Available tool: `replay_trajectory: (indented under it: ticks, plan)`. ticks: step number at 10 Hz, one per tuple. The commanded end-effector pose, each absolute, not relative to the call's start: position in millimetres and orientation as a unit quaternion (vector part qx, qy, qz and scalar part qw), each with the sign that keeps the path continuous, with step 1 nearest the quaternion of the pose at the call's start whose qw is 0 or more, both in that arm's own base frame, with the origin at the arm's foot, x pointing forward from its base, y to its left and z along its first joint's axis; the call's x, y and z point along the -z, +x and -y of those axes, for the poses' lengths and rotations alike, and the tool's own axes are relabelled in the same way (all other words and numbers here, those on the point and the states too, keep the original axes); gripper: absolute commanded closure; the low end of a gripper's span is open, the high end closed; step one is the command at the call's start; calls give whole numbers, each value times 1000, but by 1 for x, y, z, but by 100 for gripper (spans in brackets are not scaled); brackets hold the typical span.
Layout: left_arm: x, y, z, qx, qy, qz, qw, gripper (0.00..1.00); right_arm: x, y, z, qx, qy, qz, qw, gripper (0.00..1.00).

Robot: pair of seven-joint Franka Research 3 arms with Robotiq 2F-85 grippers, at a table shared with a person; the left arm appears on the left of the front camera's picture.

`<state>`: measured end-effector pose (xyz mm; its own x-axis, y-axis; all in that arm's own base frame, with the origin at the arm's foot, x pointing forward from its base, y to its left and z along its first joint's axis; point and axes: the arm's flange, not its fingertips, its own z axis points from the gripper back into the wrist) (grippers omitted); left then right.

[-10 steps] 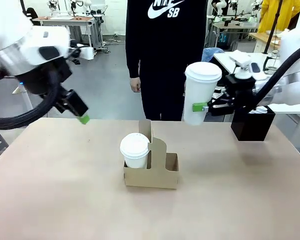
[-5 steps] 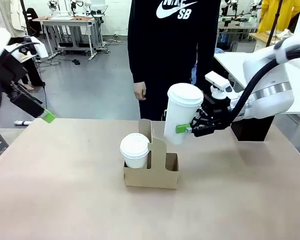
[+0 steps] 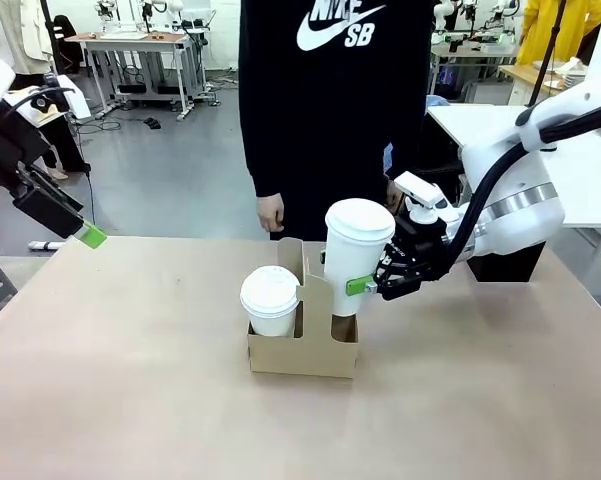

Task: Pour a drink into a cup and package it in a carrier.
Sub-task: Insert the held 600 ml Paper Cup into the Cup Carrier.

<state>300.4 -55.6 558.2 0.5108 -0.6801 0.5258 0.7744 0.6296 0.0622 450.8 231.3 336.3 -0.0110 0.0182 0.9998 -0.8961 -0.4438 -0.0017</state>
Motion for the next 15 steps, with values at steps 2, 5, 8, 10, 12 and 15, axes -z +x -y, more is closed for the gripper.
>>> replay_trajectory:
  ticks: [2, 5, 8, 10, 12, 15]
  plan:
    - [-560, 300, 57, 411, -91, 264, 868, 0, -317, 459, -239, -607, 600, 371, 366, 20]
    - [-560, 300, 57, 411, -91, 264, 868, 0, -292, 465, -249, -593, 619, 354, 374, 20]
    - [-560, 300, 57, 411, -91, 264, 868, 0, -274, 468, -255, -595, 619, 342, 383, 20]
    - [-560, 300, 57, 411, -91, 264, 868, 0, -264, 472, -253, -598, 616, 335, 388, 20]
    - [-560, 300, 57, 411, -91, 264, 868, 0, -251, 474, -253, -605, 613, 322, 393, 20]
    - [-560, 300, 57, 411, -91, 264, 868, 0, -239, 471, -255, -621, 610, 301, 391, 20]
